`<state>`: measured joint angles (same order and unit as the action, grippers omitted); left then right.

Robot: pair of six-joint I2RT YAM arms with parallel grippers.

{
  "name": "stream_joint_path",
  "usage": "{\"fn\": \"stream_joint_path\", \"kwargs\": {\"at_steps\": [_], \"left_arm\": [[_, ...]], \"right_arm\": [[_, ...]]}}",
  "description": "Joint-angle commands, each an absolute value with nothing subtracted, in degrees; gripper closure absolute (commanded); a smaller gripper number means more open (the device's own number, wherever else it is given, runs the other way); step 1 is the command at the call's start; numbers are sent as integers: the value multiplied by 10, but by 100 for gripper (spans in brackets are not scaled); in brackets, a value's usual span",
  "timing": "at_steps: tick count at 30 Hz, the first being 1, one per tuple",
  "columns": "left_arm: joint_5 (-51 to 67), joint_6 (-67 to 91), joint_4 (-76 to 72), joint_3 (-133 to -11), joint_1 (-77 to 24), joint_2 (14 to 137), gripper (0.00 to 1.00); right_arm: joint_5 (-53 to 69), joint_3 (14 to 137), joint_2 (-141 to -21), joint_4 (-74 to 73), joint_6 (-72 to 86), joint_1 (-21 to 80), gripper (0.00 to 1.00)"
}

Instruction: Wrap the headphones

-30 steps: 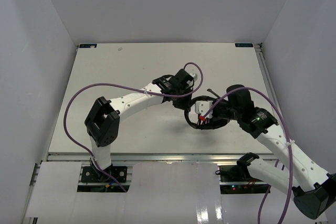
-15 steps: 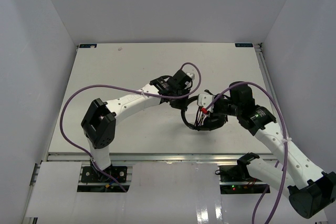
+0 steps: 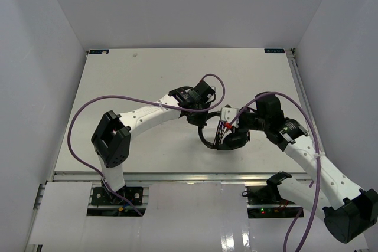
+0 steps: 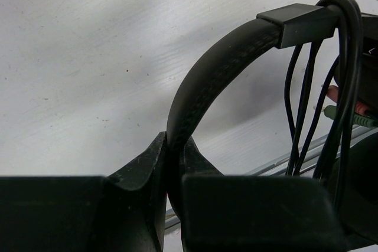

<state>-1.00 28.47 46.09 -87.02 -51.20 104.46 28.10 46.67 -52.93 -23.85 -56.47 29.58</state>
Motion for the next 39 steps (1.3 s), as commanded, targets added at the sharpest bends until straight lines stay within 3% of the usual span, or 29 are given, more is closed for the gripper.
{"fn": "stream_joint_path", "kwargs": {"at_steps": [1, 18, 21, 22, 25, 39], "left_arm": [[-11, 280, 460, -870, -515, 993, 100], [-45, 282, 486, -887, -515, 984, 100], [-49, 281, 495, -895, -515, 991, 100], [-50, 281, 497, -895, -515, 994, 100], [-49, 281, 497, -894, -515, 999, 100], [-51, 278, 501, -904, -512, 1018, 100]], "right_arm": [[287, 452, -530, -220, -563, 293, 89], [252, 424, -551, -212, -573, 283, 89], [256, 424, -551, -215, -572, 283, 75], [261, 425, -550, -217, -574, 283, 66], [272, 434, -550, -223, -576, 283, 55], [323, 511, -541, -249, -551, 282, 37]]}}
